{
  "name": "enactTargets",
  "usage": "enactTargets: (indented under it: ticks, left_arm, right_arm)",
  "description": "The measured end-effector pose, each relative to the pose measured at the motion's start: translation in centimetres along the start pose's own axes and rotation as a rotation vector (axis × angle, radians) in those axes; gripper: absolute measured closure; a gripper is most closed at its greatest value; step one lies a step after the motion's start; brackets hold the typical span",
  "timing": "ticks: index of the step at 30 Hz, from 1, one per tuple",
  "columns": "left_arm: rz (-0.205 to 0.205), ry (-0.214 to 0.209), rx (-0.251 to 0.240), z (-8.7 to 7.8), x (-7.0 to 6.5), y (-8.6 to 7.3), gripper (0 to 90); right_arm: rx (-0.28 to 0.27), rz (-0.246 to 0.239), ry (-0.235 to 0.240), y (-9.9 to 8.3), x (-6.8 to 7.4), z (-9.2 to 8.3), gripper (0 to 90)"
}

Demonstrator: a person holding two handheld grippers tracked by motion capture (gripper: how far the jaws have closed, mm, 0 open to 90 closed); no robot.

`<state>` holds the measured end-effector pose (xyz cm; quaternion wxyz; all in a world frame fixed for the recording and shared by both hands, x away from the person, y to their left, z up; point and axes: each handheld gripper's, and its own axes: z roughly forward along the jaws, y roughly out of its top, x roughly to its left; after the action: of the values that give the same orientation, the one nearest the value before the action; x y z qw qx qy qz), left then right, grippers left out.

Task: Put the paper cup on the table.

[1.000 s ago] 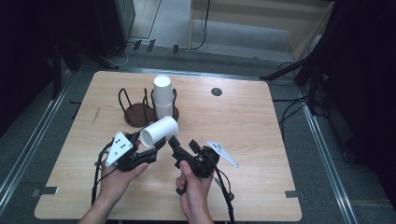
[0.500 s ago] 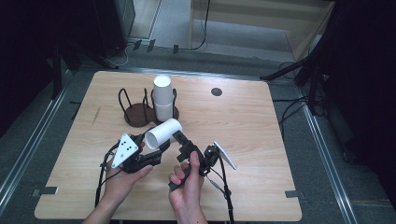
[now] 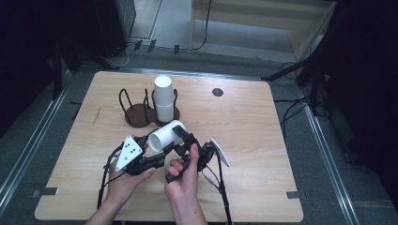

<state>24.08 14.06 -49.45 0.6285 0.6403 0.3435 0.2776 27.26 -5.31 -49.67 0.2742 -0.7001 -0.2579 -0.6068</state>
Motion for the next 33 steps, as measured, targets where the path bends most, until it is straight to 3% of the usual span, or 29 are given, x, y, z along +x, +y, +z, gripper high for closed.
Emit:
enactTargets:
  ticks: [19,28,32,33]
  left_arm:
    - [-0.002,-0.005,0.013,0.1,0.1,-0.4,32.3]
    - [-0.001,-0.018,0.020,-0.1,0.4,-0.4,30.6]
    - [-0.032,-0.044,0.016,-0.2,0.6,-0.3,29.9]
    - [-0.060,-0.055,0.032,-0.4,0.8,-0.2,29.9]
  right_arm:
    - [0.037,0.074,0.011,0.7,-1.0,1.3,12.0]
    - [0.046,0.086,0.026,0.8,-1.3,1.4,15.9]
    - [0.040,0.071,0.046,0.8,-1.4,1.2,17.2]
    - [0.033,0.080,0.052,0.9,-1.3,1.1,18.3]
